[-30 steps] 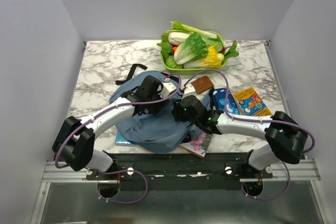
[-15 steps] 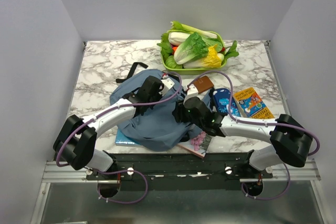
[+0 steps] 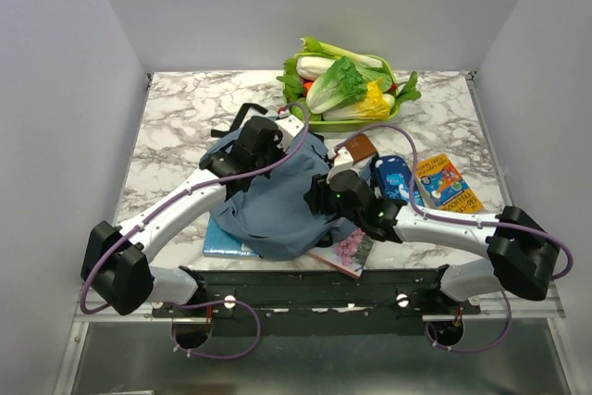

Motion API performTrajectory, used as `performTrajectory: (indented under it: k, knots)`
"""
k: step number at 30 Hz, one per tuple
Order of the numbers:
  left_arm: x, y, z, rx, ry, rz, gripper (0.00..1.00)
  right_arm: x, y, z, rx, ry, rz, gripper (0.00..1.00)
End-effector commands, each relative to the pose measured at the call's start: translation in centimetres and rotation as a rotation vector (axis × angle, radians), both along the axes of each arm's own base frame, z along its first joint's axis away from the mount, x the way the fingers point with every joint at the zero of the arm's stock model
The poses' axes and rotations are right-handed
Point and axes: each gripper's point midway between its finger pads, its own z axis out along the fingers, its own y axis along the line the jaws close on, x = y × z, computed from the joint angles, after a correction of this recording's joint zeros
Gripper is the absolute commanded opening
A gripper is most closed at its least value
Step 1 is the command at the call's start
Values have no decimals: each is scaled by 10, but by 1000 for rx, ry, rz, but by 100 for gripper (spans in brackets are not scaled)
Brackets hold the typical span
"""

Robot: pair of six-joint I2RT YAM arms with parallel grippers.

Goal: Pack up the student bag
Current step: Adjust the student bag at the center of the board.

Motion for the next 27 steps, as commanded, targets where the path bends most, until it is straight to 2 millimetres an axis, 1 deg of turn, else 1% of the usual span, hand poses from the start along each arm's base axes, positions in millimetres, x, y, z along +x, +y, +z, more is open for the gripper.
performTrajectory:
  k: [1,2,3,4,5,7,8,9,10,11,12,13,14,16,17,18,19,20,22,23,24,25,26,27]
  knots:
    - [-1,8,17,-40,-19,34,0,-1,-7,11,3,-22,-6,59]
    - [-1,11,17,-37,-19,43,0,1,-7,20,10,-43,-8,64]
    - [1,15,18,-34,-21,55,0,2,-10,27,13,-52,-13,66]
    - [5,26,21,-24,-37,94,0,4,-12,33,18,-65,-22,67]
    - [9,33,24,-20,-49,117,0,8,-19,48,40,-92,-41,69]
    - [17,51,34,-19,-76,169,0,11,-29,58,48,-107,-68,70]
    - [25,67,43,-30,-94,215,0,17,-39,63,56,-114,-101,73]
    - [28,76,48,-35,-102,235,0,19,-46,69,64,-121,-117,74]
    - [31,83,53,-42,-113,250,0,21,-52,69,58,-120,-133,74]
    - [34,92,61,-53,-124,266,0,30,-65,67,46,-118,-185,75]
    - [34,96,64,-53,-127,269,0,33,-72,61,28,-100,-207,76]
    - [33,97,68,-51,-138,264,0,38,-77,60,24,-94,-230,77]
    - [32,97,70,-55,-142,259,0,45,-89,53,5,-65,-265,78]
    - [27,92,67,-66,-115,222,0,55,-98,35,-28,1,-306,79]
    - [25,91,64,-69,-102,217,0,66,-105,35,-30,11,-339,80]
    - [21,85,60,-84,-77,188,0,72,-107,32,-47,19,-344,82]
    - [18,82,57,-91,-63,174,0,80,-108,17,-85,47,-354,82]
    - [15,80,50,-100,-41,167,0,96,-111,28,-90,24,-386,84]
    - [7,73,44,-116,-3,133,0,106,-118,18,-151,62,-416,87]
    - [3,71,40,-120,12,123,0,117,-125,9,-186,82,-449,88]
    - [0,71,37,-118,23,119,0,125,-127,13,-195,80,-466,89]
    - [-3,70,38,-123,22,111,0,131,-131,12,-197,81,-478,90]
    - [-6,70,35,-120,30,106,0,140,-140,6,-200,96,-495,90]
    - [-9,71,33,-115,39,105,0,149,-142,9,-194,89,-504,91]
